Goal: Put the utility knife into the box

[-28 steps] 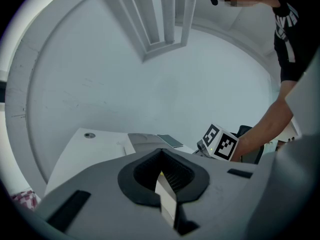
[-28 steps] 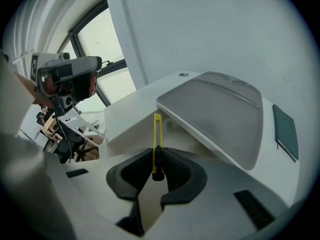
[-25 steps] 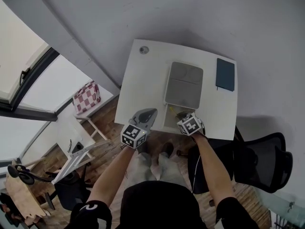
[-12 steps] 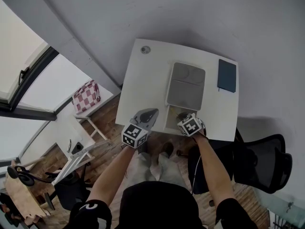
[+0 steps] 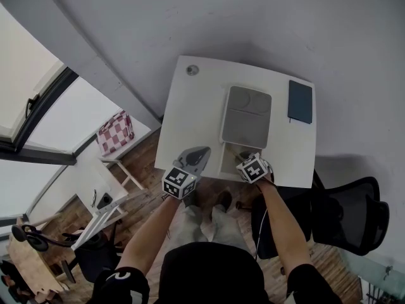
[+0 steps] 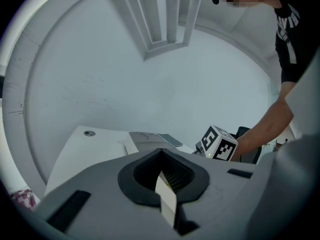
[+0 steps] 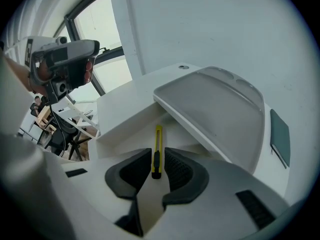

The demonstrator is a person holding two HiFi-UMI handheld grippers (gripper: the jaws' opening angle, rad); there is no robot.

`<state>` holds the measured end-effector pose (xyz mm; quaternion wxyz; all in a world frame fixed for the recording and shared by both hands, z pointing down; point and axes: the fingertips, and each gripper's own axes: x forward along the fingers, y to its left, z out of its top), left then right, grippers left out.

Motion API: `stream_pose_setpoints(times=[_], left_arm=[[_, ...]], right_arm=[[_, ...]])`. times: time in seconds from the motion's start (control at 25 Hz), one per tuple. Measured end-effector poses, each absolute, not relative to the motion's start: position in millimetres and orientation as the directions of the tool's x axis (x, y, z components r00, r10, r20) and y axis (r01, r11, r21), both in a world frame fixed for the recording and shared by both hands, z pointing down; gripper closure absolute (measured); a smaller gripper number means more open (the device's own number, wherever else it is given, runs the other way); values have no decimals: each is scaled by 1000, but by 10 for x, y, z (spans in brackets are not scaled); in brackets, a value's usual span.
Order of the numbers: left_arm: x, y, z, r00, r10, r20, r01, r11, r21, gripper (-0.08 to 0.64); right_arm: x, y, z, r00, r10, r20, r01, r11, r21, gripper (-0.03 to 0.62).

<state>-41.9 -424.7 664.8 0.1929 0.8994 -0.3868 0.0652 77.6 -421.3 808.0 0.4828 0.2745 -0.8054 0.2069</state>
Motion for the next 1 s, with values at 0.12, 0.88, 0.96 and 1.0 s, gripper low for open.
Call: stream_pose_setpoints(times=[0.12,0.88,0.96,1.0], left_arm=[[-419,-4244,6628,695,-669,263,-718,-630,294,535],[-367,-4242,6088,712,-674,198,-700,-661,270,535],[-346,-4243,6007,717,-672,186,-695,-668,266,535],[-341,-4242,5967,719,-671,181,-693,-671,263,535]], right_arm=[[795,-4207,8054,-382,-248,890,-653,754,-70,494],[873,-4263,6974,-444,-507,739,-766,643,-19,522],[891,-4272,6829,-446,-536,717,-778,628,-13,526],[896,-4275,6755,-446,-551,705,-783,622,-10,530]])
